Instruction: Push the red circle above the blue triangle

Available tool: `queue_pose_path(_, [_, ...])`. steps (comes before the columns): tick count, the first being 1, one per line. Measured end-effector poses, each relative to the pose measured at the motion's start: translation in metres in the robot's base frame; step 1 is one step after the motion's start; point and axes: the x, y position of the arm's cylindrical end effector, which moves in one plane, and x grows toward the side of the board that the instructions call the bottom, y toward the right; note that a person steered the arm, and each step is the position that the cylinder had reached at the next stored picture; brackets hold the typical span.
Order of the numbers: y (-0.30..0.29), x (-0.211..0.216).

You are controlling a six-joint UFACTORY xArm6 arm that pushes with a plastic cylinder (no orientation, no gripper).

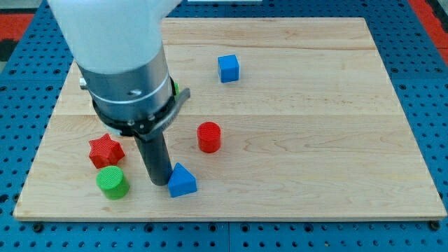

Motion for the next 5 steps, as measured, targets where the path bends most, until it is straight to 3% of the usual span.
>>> queue_pose_path(1, [0.044,0.000])
queue_pose_path(2, [0.029,0.000])
queue_pose_path(3, [-0.026,-0.003])
queue_pose_path(4, [-0.030,-0.047])
queue_pose_path(5, [0.016,-0.067])
